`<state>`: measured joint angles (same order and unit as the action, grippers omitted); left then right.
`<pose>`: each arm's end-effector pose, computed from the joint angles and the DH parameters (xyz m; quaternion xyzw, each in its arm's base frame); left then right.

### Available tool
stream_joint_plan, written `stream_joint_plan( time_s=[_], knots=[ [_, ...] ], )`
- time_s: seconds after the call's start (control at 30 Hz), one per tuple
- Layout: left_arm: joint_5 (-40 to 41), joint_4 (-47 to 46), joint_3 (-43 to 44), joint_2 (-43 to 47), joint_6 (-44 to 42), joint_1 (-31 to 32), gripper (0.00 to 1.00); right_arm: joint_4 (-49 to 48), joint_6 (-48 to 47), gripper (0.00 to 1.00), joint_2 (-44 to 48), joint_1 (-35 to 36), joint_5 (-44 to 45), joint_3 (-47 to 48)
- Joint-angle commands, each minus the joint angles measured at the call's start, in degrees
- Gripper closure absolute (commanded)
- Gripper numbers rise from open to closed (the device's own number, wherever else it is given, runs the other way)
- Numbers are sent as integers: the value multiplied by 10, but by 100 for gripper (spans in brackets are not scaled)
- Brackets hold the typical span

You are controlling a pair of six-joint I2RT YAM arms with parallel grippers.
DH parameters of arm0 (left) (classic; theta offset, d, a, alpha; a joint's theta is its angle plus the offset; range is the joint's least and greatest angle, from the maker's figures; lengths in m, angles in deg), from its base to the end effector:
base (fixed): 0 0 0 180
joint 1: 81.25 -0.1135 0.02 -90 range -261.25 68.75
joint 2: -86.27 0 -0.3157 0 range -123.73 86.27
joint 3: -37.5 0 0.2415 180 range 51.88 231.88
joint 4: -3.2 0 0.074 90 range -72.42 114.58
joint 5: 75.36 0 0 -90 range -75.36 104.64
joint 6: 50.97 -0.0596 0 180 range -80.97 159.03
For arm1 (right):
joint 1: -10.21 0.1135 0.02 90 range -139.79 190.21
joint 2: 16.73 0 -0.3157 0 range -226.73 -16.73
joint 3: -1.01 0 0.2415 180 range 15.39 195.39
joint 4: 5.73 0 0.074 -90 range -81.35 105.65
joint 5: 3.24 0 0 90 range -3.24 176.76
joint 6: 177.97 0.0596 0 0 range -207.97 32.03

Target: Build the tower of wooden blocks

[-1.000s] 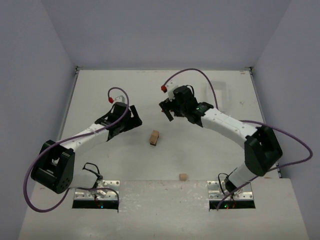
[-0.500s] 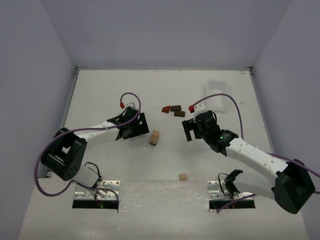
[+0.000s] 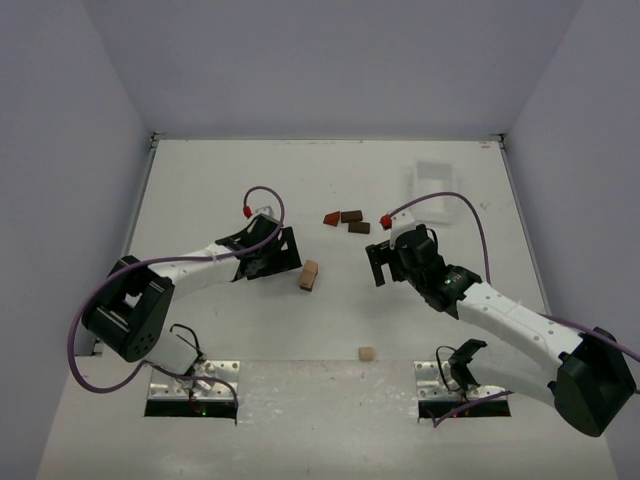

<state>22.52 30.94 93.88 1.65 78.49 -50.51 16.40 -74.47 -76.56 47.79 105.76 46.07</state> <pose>0.2428 -0.1349 0.2033 -0.0926 0.9497 -0.1141 0.2766 0.1696 0.1060 0.2466 -0.1119 0.8783 0.0569 0.4614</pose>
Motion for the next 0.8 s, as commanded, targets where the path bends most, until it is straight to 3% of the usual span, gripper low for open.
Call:
stream_joint_plan(
  time_s=[0.0,0.77],
  knots=[
    [3,-2,9,22,-1,8,6,-20,-1,1,10,0,11,2],
    [13,13,16,33,3,20,6,-21,-3,1,29,1,22,-9]
  ],
)
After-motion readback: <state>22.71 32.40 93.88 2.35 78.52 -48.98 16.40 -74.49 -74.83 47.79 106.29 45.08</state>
